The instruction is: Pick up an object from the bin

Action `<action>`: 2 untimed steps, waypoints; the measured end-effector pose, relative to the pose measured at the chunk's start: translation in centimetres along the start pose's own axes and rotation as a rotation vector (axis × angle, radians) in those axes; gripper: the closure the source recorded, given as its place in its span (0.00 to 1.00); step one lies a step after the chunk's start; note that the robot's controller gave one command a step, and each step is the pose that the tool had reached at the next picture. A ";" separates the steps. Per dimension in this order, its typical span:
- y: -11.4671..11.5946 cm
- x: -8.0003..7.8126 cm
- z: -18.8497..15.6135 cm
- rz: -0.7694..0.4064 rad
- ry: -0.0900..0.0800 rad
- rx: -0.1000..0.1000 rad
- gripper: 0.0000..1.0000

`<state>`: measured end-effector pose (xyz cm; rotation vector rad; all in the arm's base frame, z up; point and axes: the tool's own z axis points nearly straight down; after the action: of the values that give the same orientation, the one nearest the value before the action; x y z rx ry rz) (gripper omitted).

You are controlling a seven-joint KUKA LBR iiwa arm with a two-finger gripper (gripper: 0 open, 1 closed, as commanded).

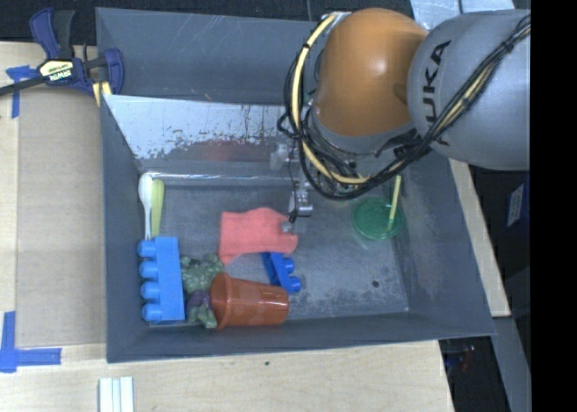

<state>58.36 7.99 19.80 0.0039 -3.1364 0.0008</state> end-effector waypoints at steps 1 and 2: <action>0.0 -0.2 -0.5 0.002 -0.009 -0.001 0.00; 0.2 0.2 5.5 0.055 -0.014 -0.002 0.00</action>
Offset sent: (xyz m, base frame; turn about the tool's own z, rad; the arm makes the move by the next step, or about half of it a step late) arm -0.0085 0.0050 -0.1032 0.0940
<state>58.12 8.23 14.33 -0.0824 -3.1492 -0.0025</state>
